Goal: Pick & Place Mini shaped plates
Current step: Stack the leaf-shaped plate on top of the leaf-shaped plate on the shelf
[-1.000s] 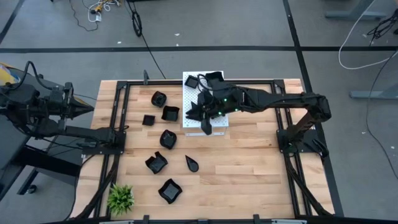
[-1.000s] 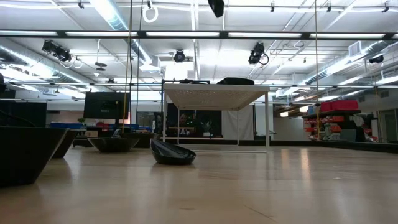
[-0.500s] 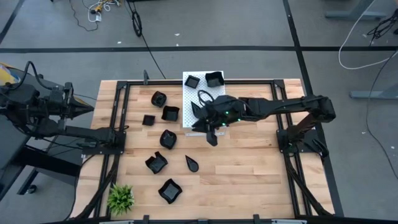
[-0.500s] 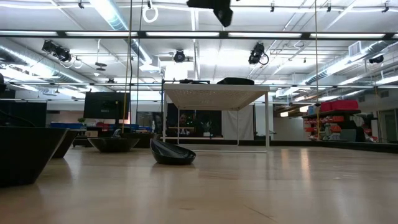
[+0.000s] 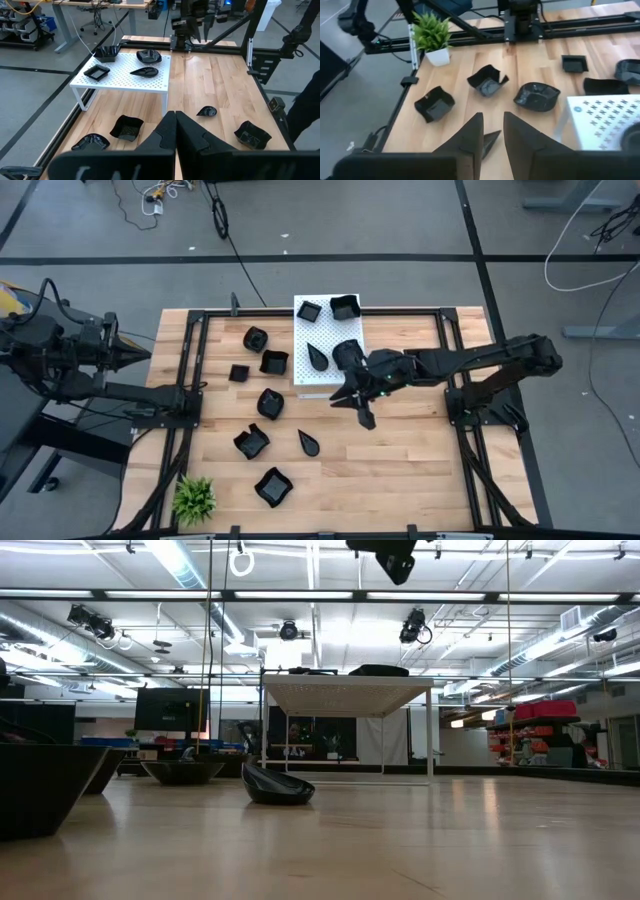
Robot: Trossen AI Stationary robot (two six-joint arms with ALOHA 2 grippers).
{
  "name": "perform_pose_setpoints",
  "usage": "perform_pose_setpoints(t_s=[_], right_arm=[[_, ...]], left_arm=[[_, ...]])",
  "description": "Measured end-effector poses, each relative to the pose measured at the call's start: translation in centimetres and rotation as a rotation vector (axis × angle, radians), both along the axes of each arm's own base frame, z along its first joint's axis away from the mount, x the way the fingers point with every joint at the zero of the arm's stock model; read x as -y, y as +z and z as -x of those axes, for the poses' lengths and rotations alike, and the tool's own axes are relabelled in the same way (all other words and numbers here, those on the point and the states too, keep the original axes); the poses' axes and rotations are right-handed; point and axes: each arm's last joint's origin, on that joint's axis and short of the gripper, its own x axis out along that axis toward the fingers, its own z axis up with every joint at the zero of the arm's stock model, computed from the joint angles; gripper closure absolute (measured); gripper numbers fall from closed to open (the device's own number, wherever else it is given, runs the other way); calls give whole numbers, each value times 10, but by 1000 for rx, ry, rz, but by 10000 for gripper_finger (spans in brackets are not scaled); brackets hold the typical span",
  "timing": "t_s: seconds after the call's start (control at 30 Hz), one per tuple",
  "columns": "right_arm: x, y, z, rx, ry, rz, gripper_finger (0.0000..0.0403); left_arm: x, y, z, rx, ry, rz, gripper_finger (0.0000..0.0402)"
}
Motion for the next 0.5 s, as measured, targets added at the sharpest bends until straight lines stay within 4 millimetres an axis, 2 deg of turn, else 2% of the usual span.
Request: perform_pose_setpoints(t_s=[0.5], right_arm=[[-32,0,5,25,137,60,323]], left_arm=[[0,0,0,0,0,0,399]])
